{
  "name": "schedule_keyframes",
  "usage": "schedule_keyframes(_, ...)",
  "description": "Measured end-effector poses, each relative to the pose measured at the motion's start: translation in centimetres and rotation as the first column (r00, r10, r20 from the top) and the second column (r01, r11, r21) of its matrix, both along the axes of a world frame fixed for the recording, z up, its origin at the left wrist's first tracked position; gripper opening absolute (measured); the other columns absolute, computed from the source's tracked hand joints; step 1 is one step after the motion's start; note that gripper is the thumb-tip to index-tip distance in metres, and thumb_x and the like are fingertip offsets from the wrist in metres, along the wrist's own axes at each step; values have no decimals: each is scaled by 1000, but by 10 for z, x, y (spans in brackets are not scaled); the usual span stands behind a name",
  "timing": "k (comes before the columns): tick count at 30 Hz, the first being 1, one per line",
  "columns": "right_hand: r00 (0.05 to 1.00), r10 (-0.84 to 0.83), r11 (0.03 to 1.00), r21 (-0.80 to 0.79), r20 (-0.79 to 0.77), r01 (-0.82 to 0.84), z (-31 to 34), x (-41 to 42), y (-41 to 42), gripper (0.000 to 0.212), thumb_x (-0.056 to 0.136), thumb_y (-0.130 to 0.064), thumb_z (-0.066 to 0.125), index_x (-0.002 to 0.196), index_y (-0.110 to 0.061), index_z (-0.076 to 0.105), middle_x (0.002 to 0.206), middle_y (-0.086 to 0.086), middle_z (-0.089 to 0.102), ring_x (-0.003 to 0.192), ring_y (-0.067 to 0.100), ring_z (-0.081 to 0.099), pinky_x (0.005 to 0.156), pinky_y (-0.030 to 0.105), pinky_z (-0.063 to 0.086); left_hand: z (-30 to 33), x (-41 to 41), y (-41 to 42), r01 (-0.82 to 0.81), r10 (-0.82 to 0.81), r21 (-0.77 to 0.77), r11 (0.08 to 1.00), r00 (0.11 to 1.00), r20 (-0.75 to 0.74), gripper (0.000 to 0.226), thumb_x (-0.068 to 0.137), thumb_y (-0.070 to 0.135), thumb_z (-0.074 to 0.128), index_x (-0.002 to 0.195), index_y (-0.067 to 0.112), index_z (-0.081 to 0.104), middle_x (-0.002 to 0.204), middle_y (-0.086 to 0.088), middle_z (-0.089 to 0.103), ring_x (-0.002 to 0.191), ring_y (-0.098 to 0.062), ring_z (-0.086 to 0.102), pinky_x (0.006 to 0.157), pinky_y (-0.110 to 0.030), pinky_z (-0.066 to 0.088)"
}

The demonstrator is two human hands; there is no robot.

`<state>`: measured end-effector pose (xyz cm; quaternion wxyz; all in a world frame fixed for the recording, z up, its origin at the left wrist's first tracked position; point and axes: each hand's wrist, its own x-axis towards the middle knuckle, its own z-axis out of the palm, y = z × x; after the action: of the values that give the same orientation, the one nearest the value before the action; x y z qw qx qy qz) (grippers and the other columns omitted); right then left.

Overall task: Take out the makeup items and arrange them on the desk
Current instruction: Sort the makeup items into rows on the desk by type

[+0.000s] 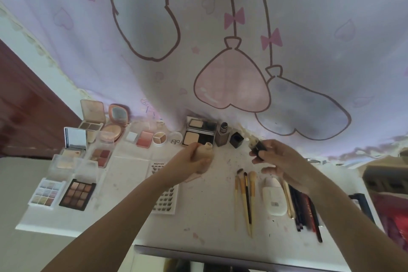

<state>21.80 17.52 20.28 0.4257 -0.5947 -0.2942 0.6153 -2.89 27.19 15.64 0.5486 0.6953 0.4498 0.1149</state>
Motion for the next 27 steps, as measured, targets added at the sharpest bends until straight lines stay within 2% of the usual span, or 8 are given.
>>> schedule_keyframes(2, 993, -27, 1000, -13, -118, 26, -22, -1, -6, 36, 81, -9, 59, 117, -9, 56, 107, 10, 68, 96, 19, 66, 74, 30, 58, -7, 12, -3, -54, 54, -6, 999, 998, 29, 25, 87, 23, 65, 108, 19, 52, 93, 1, 61, 81, -12, 58, 65, -15, 51)
schedule_keyframes(4, 995, -23, 1000, -23, -97, 21, -44, -5, -8, 34, 86, -12, 57, 119, -9, 56, 112, 7, 68, 102, 17, 65, 81, 31, 57, -15, 27, -6, -109, 109, 30, 994, 994, 15, 26, 84, 23, 68, 105, 26, 53, 92, 7, 58, 86, -13, 57, 66, -16, 49)
schedule_keyframes(8, 975, -43, 999, 13, 218, 42, -82, -10, 6, 27, 93, -9, 55, 119, -15, 55, 118, 1, 61, 96, 3, 63, 79, 19, 52, -40, 52, -2, -192, 224, 235, 953, 967, -121, 38, 79, 37, 71, 113, 25, 59, 101, 10, 51, 91, -10, 51, 77, -22, 44)
schedule_keyframes(10, 874, -59, 997, 75, 482, 26, -99, -9, 17, 27, 89, -13, 60, 113, -26, 60, 115, -5, 58, 101, 3, 58, 84, 19, 48, -50, 59, -1, -195, 253, 313, 930, 954, -158, 39, 78, 46, 68, 111, 27, 60, 101, 13, 53, 91, -13, 53, 83, -37, 48)
schedule_keyframes(12, 774, -21, 995, 87, 632, -45, -116, -8, 28, 29, 85, -16, 62, 111, -29, 61, 113, -4, 56, 105, 11, 53, 91, 27, 45, -53, 65, -1, -150, 244, 383, 911, 947, -208, 39, 81, 47, 64, 112, 25, 59, 105, 10, 55, 94, -13, 54, 86, -40, 48)
schedule_keyframes(17, 749, -12, 997, 61, 662, -38, -137, -16, 43, 21, 87, -17, 59, 106, -25, 56, 100, -3, 61, 88, 15, 61, 76, 30, 53, -64, 71, 0, -46, 262, 513, 857, 897, -356, 36, 88, 53, 48, 117, 31, 51, 114, 13, 54, 107, -9, 45, 94, -30, 35)
schedule_keyframes(23, 611, -1, 989, 90, 791, -115, -153, -19, 53, 27, 86, -25, 61, 113, -20, 58, 107, -1, 63, 99, 21, 56, 88, 39, 47, -73, 78, 3, 1, 278, 525, 851, 847, -453, 41, 91, 56, 38, 123, 31, 48, 123, 12, 51, 118, -12, 38, 97, -31, 30)
schedule_keyframes(27, 589, 11, 991, 70, 808, -115, -152, -22, 56, 30, 87, -26, 62, 115, -17, 57, 111, 2, 61, 101, 23, 54, 89, 39, 45, -77, 83, 4, 5, 289, 518, 855, 825, -486, 42, 91, 57, 40, 123, 31, 47, 124, 12, 50, 120, -13, 36, 95, -30, 26)
